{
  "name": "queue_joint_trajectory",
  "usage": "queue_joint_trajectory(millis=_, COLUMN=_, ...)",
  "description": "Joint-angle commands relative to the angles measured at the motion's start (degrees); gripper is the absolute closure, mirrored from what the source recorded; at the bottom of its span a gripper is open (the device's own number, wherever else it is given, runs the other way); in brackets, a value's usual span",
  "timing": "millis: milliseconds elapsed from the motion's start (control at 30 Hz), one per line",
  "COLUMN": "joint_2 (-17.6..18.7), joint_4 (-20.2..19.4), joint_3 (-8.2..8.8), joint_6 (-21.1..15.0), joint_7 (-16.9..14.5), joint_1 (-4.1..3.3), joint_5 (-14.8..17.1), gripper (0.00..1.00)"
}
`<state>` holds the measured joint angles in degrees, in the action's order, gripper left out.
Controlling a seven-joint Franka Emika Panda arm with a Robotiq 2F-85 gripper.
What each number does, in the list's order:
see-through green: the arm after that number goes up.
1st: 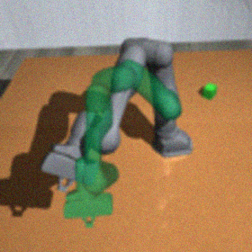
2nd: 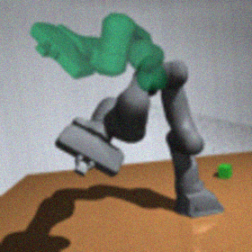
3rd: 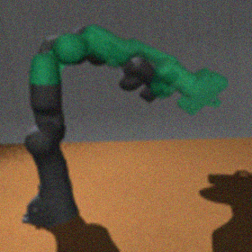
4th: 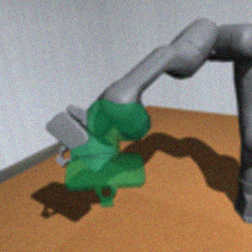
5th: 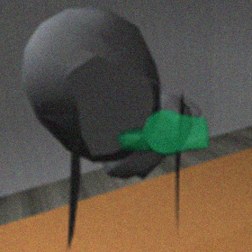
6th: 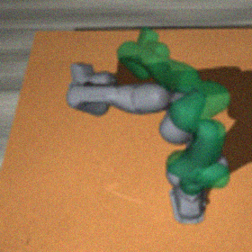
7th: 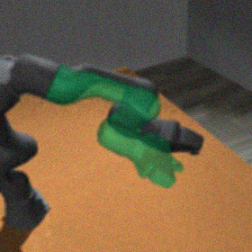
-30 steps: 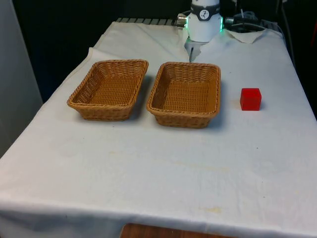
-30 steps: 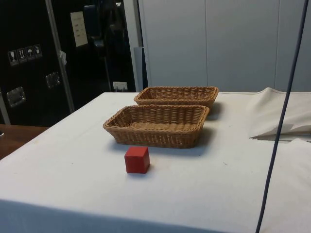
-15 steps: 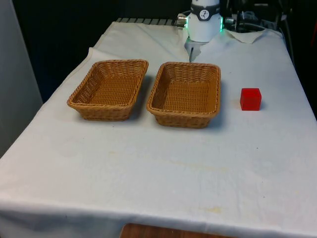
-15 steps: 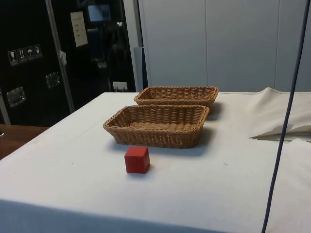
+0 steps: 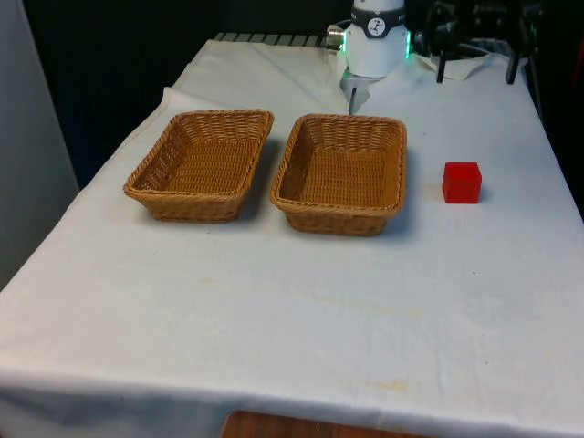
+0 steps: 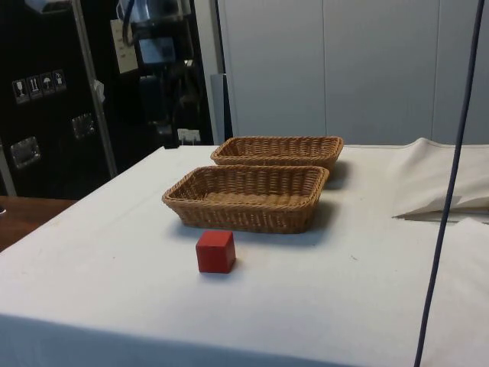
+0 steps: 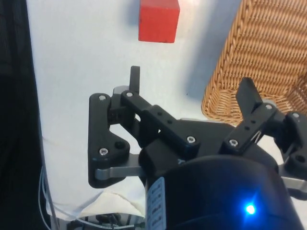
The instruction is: Pick up the red cube and place it into the right basket.
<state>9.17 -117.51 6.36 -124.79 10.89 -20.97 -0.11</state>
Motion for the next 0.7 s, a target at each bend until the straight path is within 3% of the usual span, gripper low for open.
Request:
queue_joint_trajectory(millis=0, joint_2=0.3, joint_4=-0.4, joint_3=-0.23, joint_6=-1.1, joint_7=0.0, joint_1=-0.11, joint_5=0.5, gripper=0.0)
queue_joint_trajectory(millis=333, joint_2=0.7, joint_4=-4.5, joint_3=-1.43, joint_6=-5.3, joint_7=-0.6, joint_1=0.06, joint_5=0.5, gripper=0.0)
queue_joint_trajectory(millis=367, joint_2=1.2, joint_4=-3.5, joint_3=-1.32, joint_6=-4.1, joint_7=-0.2, joint_1=0.0, joint_5=0.1, gripper=0.0)
queue_joint_trajectory(millis=667, joint_2=-0.3, joint_4=-9.3, joint_3=-1.49, joint_6=-10.3, joint_7=-1.4, joint_1=0.17, joint_5=0.7, gripper=0.0)
